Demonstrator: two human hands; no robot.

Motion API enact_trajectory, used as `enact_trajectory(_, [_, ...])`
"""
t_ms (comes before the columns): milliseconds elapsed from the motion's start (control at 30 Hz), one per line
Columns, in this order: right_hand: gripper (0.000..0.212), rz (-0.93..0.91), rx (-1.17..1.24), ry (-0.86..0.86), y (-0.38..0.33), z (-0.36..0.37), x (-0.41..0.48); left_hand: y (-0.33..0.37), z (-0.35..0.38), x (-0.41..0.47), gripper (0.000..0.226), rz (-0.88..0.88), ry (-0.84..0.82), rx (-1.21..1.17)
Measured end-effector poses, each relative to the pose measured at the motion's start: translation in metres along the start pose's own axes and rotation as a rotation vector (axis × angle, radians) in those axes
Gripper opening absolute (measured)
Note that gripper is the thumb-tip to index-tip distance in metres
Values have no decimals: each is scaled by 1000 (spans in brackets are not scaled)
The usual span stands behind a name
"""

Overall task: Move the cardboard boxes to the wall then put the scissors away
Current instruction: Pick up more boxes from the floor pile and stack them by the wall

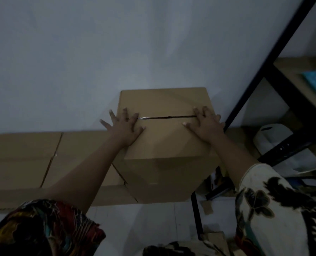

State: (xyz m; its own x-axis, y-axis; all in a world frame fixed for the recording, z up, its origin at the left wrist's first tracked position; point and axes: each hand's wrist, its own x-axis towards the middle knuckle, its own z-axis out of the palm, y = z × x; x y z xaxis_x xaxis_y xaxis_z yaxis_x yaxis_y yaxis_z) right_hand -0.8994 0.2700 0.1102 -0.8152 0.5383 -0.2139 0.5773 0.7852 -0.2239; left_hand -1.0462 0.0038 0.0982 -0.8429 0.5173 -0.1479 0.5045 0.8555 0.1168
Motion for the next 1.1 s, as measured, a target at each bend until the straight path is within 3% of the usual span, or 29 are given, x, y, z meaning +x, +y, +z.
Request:
enact_trajectory(100, [79, -1, -93, 38, -8, 6, -6, 12, -5, -13, 68, 55, 61, 26])
enact_trajectory(200, [65, 22, -229, 86, -22, 10, -11, 18, -1, -31, 82, 229, 21, 26])
enact_trajectory(300, [57, -141, -271, 133, -33, 14, -21, 10, 1, -44, 88, 313, -34, 44])
enact_trajectory(400, [65, -388, -302, 135, -43, 19, -40, -3, -8, -52, 89, 347, -54, 21])
enact_trajectory(567, [97, -536, -383, -15, -42, 16, -58, -17, -15, -57, 102, 446, -161, 124])
enact_trajectory(700, [108, -519, -422, -56, -48, 29, -64, -22, -15, -50, 103, 448, -226, 103])
enact_trajectory(1100, [107, -467, -392, -53, -59, 39, -65, -34, -11, -36, 105, 504, -243, 155])
